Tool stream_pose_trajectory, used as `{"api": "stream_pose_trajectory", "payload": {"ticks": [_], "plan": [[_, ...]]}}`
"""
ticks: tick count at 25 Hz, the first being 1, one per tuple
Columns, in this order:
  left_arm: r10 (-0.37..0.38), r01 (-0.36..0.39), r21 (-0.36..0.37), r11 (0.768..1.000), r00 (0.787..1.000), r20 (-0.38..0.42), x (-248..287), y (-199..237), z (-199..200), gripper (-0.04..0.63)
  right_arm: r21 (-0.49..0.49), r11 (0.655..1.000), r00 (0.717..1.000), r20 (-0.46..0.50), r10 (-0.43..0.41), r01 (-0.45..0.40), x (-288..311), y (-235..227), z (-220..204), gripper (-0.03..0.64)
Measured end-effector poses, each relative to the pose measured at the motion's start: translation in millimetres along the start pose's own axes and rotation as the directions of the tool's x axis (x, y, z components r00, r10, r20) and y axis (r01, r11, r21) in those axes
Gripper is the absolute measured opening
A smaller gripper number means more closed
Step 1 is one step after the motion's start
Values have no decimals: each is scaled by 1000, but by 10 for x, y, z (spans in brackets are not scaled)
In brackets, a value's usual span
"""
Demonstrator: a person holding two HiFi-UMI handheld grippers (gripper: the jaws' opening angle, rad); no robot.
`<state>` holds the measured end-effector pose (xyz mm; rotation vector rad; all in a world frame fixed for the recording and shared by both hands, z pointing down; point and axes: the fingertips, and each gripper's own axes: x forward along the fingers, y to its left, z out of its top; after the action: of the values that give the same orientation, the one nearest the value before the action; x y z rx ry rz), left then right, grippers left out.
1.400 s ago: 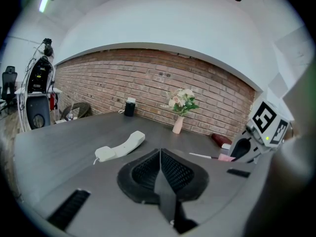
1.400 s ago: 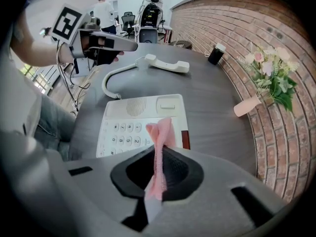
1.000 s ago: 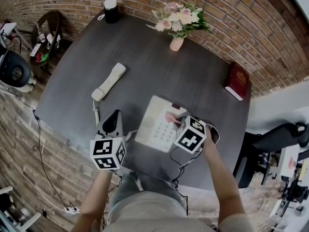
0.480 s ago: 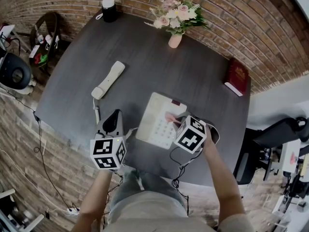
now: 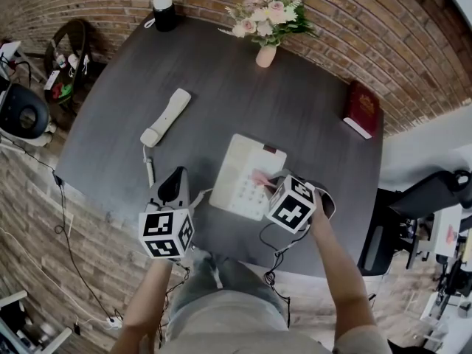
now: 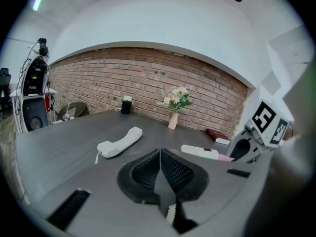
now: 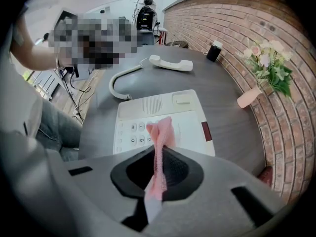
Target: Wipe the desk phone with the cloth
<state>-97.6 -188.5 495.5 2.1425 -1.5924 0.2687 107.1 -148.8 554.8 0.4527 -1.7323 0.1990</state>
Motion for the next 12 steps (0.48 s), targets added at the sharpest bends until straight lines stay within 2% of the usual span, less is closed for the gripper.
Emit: {"api": "stream_pose_trajectory", "payload": {"ticks": [12], "plan": [[0,0,2,1000,1000,-5,-155,52,-93,9,10,1000,1000,-2,14,-14,32,215,-8,20]]}}
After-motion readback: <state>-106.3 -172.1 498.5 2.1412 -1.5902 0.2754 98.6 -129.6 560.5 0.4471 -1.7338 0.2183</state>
